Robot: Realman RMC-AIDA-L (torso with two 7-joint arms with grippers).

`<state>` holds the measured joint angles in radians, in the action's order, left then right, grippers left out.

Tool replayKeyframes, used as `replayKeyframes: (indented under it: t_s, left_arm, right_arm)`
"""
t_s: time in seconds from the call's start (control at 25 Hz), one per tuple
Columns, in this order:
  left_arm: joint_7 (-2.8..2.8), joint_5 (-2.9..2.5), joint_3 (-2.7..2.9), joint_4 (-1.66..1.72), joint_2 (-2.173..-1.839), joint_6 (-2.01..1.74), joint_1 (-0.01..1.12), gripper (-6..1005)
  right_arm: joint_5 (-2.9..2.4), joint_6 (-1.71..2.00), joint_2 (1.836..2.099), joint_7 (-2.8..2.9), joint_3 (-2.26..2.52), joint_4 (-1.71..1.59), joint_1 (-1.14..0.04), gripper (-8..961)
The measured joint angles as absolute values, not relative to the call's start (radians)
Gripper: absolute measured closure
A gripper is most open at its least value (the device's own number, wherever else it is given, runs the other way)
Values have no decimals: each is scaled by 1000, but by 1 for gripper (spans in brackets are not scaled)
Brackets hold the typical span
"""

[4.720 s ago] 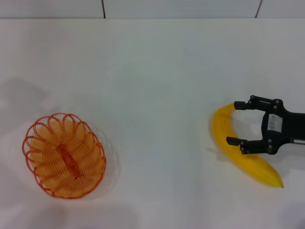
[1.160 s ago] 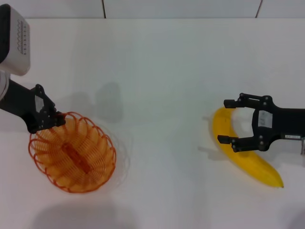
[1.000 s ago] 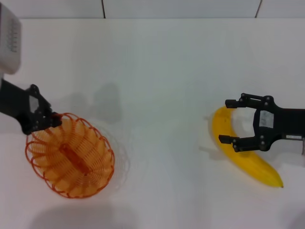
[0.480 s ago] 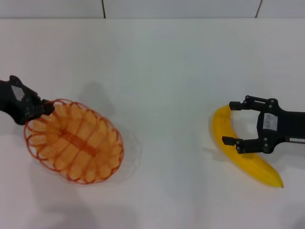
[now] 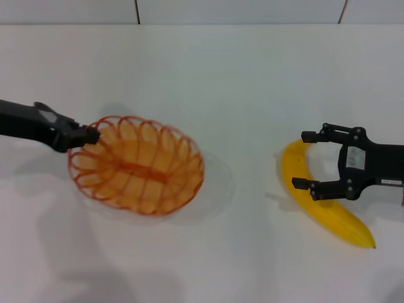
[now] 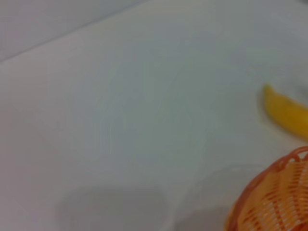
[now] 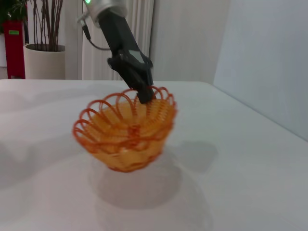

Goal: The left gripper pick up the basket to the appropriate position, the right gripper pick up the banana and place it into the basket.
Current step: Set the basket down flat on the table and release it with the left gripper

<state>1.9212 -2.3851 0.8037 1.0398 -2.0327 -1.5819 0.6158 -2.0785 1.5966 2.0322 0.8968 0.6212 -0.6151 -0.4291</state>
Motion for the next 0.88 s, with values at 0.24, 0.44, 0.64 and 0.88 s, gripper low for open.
replayKeyframes:
  t_s: [0.24, 0.44, 0.64, 0.88]
  left_arm:
    - [1993, -2331, 796, 855, -2025, -1507, 679, 935]
    - [2029, -2336, 799, 752, -2026, -1476, 723, 935]
    - [2086, -2406, 811, 703, -2028, -1449, 736, 935]
    - [2142, -2464, 829, 698, -2030, -1431, 747, 937]
  right_arm:
    - [-2078, 1597, 2033, 898, 621, -615, -437, 60]
    - [-2078, 1597, 2033, 898, 621, -615, -450, 60]
    - [-2078, 1595, 2034, 898, 621, -614, -461, 60]
    - [-2079, 1595, 2034, 898, 621, -612, -463, 60]
